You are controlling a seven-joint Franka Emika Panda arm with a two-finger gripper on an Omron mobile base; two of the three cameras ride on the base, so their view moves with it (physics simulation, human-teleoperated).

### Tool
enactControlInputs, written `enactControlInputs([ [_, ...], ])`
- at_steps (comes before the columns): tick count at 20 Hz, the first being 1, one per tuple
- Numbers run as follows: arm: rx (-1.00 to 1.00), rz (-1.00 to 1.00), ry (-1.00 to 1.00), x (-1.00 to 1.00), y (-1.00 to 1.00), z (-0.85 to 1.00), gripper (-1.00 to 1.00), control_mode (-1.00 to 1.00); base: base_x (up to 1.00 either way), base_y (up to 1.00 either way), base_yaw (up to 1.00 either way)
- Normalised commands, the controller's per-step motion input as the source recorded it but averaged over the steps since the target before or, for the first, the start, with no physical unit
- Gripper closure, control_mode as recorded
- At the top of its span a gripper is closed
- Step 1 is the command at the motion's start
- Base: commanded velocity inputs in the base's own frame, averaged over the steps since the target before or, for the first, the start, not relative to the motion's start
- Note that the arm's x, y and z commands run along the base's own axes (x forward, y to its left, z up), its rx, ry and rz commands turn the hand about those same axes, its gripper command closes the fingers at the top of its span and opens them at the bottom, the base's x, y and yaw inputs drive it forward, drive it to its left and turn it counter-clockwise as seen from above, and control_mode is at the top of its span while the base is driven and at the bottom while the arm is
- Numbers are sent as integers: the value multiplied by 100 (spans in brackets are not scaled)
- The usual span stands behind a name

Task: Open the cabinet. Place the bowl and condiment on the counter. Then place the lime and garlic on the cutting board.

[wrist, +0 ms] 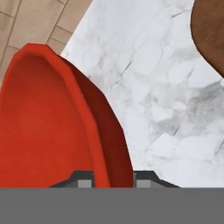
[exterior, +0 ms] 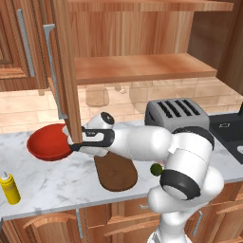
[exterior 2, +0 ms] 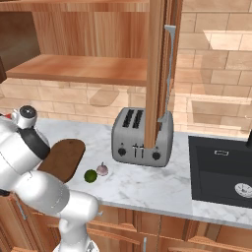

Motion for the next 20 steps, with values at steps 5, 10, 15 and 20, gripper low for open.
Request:
enactControlInputs([
  [5, 0, -1, 0, 3, 2, -15, 100, -100, 0, 0, 0],
  [10, 0, 0, 0, 0, 1, -17, 100, -100, 0, 0, 0],
  [15, 0, -1, 0, 1, 4, -14, 100, -100, 0, 0, 0],
  [20, 0, -1, 0, 4, 9, -16, 100, -100, 0, 0, 0],
])
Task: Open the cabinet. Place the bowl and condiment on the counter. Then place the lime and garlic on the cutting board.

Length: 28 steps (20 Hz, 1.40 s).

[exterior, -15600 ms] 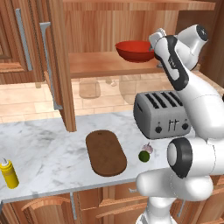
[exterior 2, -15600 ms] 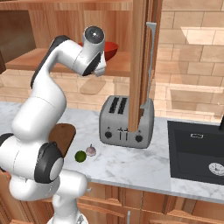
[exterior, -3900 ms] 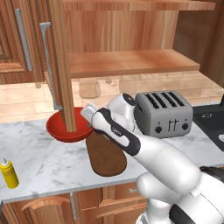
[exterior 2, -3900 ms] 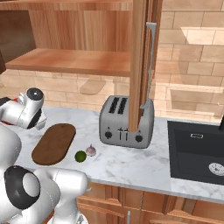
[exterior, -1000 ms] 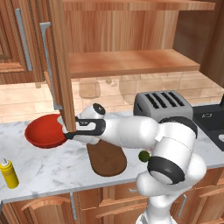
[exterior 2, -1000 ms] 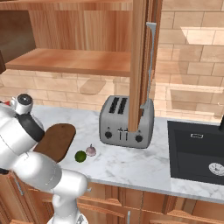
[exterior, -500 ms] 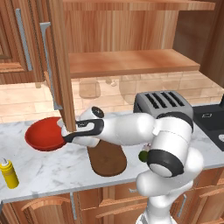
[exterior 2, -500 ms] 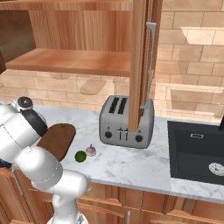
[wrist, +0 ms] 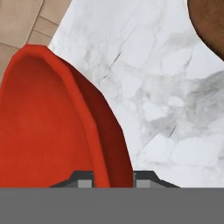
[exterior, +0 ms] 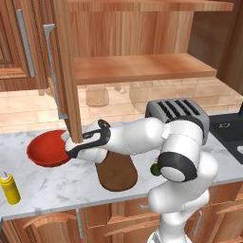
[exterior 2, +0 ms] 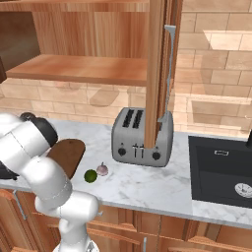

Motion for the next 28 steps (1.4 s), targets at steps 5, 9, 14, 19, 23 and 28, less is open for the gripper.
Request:
enactControlInputs([
  [5, 0, -2, 0, 10, 13, -19, 100, -100, 0, 0, 0],
  [9, 0, -2, 0, 13, 11, -19, 100, -100, 0, 0, 0],
  [14, 0, -2, 0, 13, 5, -20, 100, -100, 0, 0, 0],
  [19, 0, -2, 0, 8, 10, -16, 100, -100, 0, 0, 0],
  [23, 0, -2, 0, 6, 13, -15, 100, -100, 0, 0, 0],
  [28, 0, -2, 0, 3, 12, -16, 100, -100, 0, 0, 0],
])
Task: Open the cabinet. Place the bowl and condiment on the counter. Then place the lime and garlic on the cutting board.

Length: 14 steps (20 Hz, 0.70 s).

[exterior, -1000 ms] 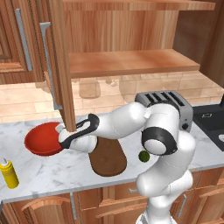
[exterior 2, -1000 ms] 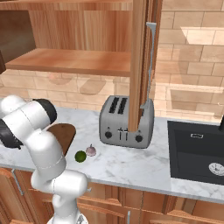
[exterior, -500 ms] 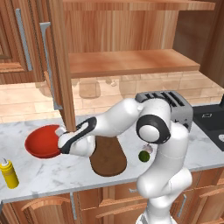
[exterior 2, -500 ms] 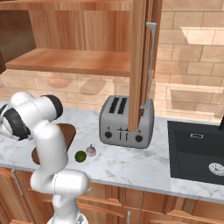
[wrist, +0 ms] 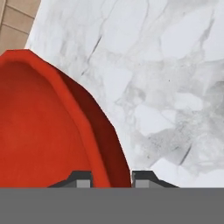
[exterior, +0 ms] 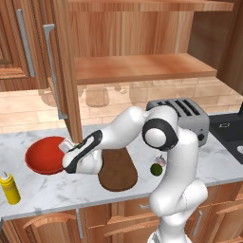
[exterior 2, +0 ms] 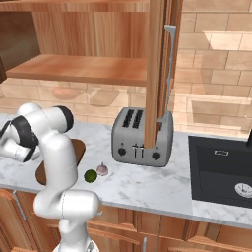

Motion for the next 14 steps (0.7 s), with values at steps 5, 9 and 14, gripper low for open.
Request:
enactControlInputs([
  [5, 0, -2, 0, 3, 14, -17, 100, -100, 0, 0, 0],
  [9, 0, -2, 0, 1, 14, -16, 100, -100, 0, 0, 0],
  [14, 0, -1, 0, 0, 13, -10, -100, -100, 0, 0, 0],
])
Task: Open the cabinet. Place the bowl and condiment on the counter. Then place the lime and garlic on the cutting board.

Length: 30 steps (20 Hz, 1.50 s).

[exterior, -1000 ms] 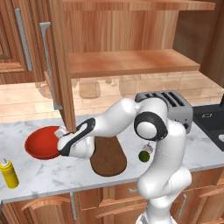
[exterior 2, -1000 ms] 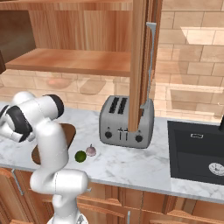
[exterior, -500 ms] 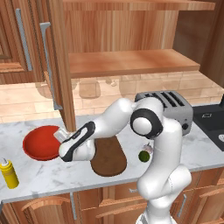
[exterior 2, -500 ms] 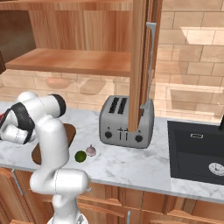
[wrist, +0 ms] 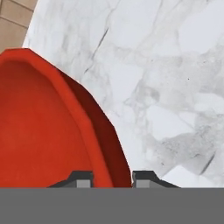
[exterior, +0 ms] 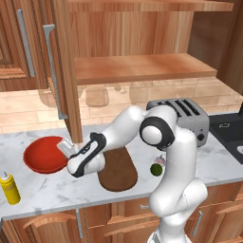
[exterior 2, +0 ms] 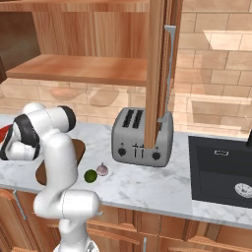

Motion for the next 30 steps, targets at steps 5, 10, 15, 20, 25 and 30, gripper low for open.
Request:
enactControlInputs([
  [5, 0, -1, -3, 0, 9, 1, -100, -100, 0, 0, 0],
  [10, 0, 0, -12, -4, 0, 31, -100, -100, 0, 0, 0],
  [15, 0, 0, -15, -15, 0, 49, -100, -100, 0, 0, 0],
  [20, 0, 0, -15, -26, -1, 63, -100, -100, 0, 0, 0],
  [25, 0, 0, -8, -32, -31, 62, -100, -100, 0, 0, 0],
  [30, 0, 0, -5, -31, -26, 74, -100, -100, 0, 0, 0],
])
